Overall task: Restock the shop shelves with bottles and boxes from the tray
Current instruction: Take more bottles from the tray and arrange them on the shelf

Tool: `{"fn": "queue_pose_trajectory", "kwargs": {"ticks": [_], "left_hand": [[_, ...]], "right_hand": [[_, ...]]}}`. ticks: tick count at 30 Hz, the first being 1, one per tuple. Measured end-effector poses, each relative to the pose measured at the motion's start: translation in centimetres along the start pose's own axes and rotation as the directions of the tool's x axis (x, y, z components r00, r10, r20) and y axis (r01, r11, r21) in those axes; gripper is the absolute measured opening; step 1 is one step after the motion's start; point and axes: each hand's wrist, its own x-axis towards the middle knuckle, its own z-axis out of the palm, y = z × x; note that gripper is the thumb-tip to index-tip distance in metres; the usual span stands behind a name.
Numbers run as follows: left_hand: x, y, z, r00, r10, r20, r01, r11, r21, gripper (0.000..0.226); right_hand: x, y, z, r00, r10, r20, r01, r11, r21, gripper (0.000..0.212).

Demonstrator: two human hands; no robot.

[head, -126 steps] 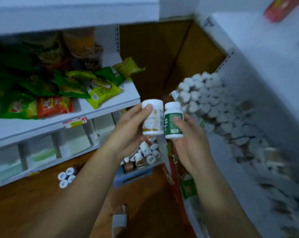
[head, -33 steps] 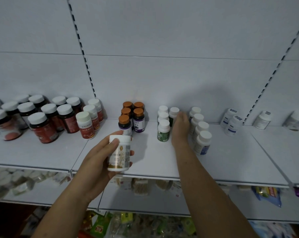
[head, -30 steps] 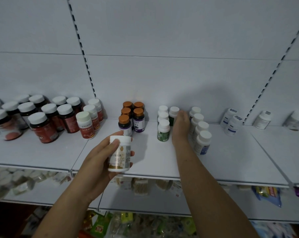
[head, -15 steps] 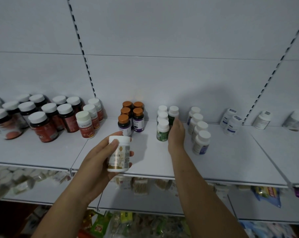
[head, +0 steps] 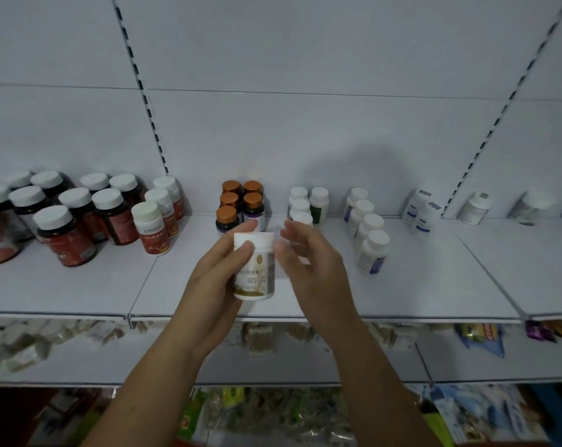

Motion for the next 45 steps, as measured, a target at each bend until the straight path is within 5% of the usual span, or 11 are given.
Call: {"fn": "queue_pose_trajectory", "kwargs": {"ticks": [3,8,15,19,27,36,45], "left_hand": [[0.9,-0.1,2.0,0.999,0.032,0.042,-0.031,0.999,-0.029,0.046],[2.2,-0.3,6.1,0.958,0.111,0.266,-0.164,0.969,0.186,0.048],[4.0,-2.6,11.4,0.754,0.140,0.641,-0.581,0.599,0.552,0.074],[4.3,-4.3,15.1,0.644,0.110,0.758,-0.736,0.362,0.572,0.083],[4.6,-9.1,26.6,0.513,0.024,0.858,-0.831,0.264,0.489,0.089],[5.9,-14.0,38.5,0.630,0.030,0.776,-0.750,0.281,0.599,0.094],[7.1,-18.5,40.9,0.794,-0.011,0.608,-0.577,0.304,0.758,0.096]], "right_hand": [[-1.4,-1.3,-0.9,0.990,0.046,0.132,-0.047,0.999,0.001,0.054],[-3.5,-2.6,-4.7,0.980,0.032,-0.197,-0.035,0.999,-0.011,0.043],[-8.0,-3.3,-11.0,0.827,0.080,-0.557,-0.122,0.992,-0.039,0.041],[-10.8,-3.1,-15.7,0.708,0.060,-0.703,-0.143,0.988,-0.060,0.040],[-15.2,-2.1,-26.4,0.647,0.053,-0.761,-0.203,0.973,-0.105,0.043],[-14.4,1.7,-41.3,0.734,0.092,-0.673,-0.199,0.976,-0.084,0.055],[-6.4,9.2,-50.4,0.826,0.193,-0.530,-0.287,0.952,-0.102,0.060]]}}
